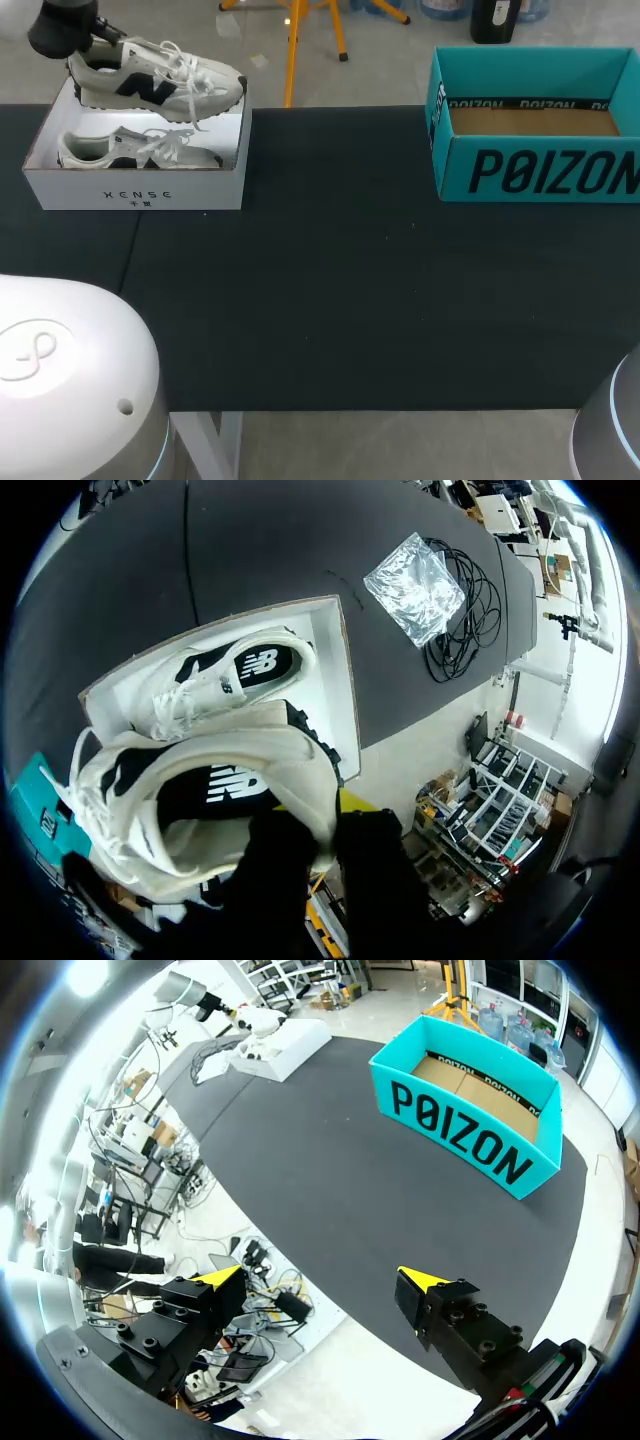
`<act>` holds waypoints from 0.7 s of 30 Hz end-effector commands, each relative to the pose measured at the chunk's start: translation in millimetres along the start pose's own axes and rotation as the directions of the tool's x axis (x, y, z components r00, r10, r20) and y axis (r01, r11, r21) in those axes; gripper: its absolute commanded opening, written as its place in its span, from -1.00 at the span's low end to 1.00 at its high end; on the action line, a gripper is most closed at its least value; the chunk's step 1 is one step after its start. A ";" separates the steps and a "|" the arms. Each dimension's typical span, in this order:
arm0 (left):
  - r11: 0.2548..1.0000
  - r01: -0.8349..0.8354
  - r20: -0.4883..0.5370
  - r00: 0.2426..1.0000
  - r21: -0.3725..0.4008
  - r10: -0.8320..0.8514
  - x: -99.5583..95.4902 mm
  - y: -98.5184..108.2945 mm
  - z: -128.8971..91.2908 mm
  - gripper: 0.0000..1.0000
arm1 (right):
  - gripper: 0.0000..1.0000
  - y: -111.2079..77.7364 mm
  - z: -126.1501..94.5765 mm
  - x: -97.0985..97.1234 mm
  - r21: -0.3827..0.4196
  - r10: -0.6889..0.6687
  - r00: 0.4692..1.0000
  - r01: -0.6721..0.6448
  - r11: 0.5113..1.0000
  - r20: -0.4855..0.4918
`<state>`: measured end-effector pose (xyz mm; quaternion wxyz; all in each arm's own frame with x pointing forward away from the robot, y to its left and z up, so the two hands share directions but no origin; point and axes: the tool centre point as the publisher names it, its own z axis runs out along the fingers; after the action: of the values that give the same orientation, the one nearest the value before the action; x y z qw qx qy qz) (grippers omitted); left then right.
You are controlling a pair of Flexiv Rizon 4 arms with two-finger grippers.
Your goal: Take the shoe out of the shoebox, open the shoe tongue, remove and reinsert the insole, then place the shoe into the shoebox
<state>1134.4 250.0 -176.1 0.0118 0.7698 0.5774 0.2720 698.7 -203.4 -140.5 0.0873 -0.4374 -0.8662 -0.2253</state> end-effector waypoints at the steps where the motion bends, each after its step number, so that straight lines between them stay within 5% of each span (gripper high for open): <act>1: 0.999 -0.008 0.038 0.999 0.037 0.006 15.2 29.2 33.7 -1.00 | 1.00 0.3 0.4 -0.6 0.003 0.000 1.000 0.000 1.000 0.001; 10: 0.996 -0.017 0.035 0.999 0.093 0.013 25.6 50.4 81.5 -1.00 | 1.00 0.3 0.4 -0.6 0.003 0.000 1.000 0.000 1.000 0.001; 21: 0.988 -0.031 0.058 0.998 0.150 0.022 15.6 37.7 120.7 -1.00 | 1.00 0.3 0.4 -0.6 0.003 0.000 1.000 0.000 1.000 0.001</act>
<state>1209.7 283.9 -252.3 -0.0305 0.7823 0.5847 0.2124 698.7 -203.4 -140.5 0.0873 -0.4374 -0.8662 -0.2253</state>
